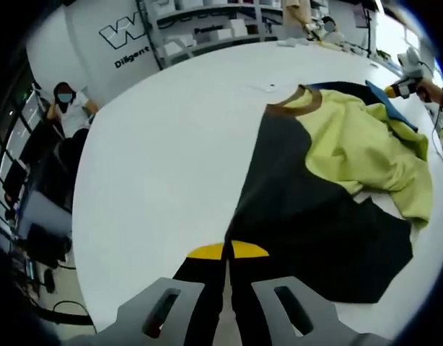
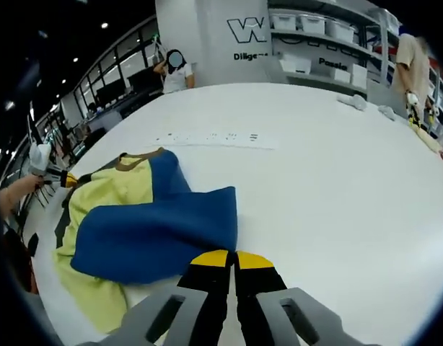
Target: Fold the garment on the visible template until the final outline fits inside the template.
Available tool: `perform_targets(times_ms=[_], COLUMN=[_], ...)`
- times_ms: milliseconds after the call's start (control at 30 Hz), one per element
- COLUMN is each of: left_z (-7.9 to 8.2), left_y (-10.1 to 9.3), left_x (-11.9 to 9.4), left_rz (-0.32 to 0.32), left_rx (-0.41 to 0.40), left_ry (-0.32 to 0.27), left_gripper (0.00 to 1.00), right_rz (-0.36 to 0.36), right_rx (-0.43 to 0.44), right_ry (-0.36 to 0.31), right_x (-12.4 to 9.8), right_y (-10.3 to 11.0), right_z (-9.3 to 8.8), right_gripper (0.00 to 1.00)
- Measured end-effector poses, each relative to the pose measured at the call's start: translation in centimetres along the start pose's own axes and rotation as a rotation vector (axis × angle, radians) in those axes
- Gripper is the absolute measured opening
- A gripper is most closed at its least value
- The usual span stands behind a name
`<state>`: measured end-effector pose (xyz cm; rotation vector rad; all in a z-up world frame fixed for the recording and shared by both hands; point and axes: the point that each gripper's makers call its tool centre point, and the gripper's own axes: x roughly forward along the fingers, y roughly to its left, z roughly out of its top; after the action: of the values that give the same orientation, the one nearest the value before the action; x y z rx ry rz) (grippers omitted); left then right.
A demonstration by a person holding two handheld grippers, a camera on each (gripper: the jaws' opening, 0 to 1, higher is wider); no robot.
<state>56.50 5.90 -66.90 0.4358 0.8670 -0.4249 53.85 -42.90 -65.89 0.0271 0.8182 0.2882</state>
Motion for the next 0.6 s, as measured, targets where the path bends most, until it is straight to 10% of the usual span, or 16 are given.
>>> perform_targets(times_ms=[600], left_z=[0.0], left_y=[1.5], left_x=[-0.2], left_rz=[0.104], left_rx=[-0.031], left_ry=[0.009], left_gripper=[0.07], right_rz=[-0.043], right_rx=[0.030], right_ry=[-0.002], right_x=[0.1], right_y=[0.1], right_z=[-0.4], right_gripper=[0.00])
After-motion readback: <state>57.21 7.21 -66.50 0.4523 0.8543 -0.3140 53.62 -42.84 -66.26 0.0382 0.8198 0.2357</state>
